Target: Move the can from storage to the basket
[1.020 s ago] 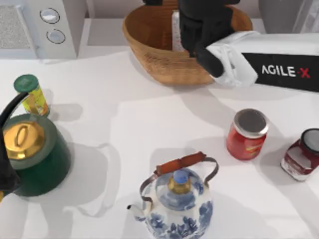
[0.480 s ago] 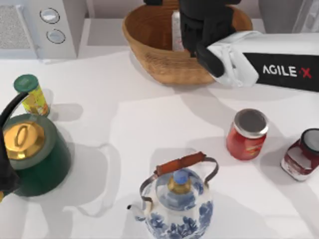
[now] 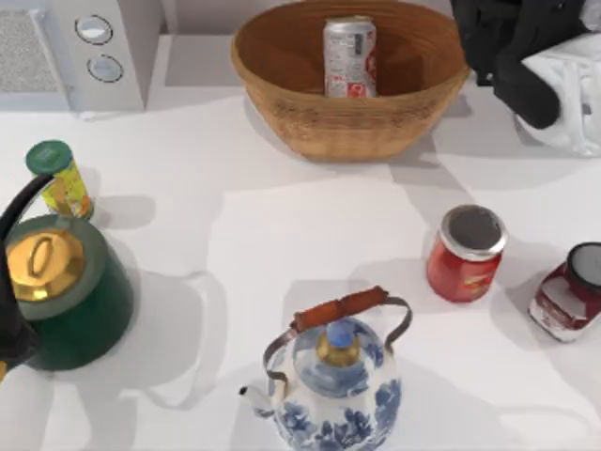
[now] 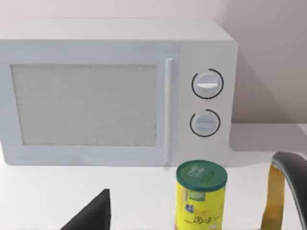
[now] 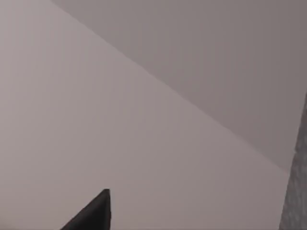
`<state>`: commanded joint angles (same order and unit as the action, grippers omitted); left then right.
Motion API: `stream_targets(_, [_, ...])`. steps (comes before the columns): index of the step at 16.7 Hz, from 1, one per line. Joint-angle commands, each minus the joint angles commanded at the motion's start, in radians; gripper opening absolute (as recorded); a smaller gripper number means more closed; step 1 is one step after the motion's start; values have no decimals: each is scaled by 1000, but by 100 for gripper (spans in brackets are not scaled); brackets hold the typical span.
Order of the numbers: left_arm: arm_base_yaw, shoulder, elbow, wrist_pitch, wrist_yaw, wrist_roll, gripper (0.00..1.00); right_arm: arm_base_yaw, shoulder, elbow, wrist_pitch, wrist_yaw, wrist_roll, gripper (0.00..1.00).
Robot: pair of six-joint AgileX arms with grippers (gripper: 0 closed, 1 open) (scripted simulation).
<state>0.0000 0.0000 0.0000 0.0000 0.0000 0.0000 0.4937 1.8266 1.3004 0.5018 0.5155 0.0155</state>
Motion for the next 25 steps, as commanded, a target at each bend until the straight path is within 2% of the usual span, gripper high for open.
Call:
stream_targets(7, [0, 0, 0, 0, 0, 0, 100, -166, -616, -438, -169, -174, -4, 100])
stream_targets(16, [0, 0, 0, 0, 0, 0, 100, -399, -1528, -1068, -406, -418, -12, 100])
stream_targets(21, [0, 0, 0, 0, 0, 0, 100, -481, -1791, -1273, -489, -502, -15, 100])
stream_targets(25, [0, 0, 0, 0, 0, 0, 100, -494, -1827, -1300, -502, -516, -16, 100])
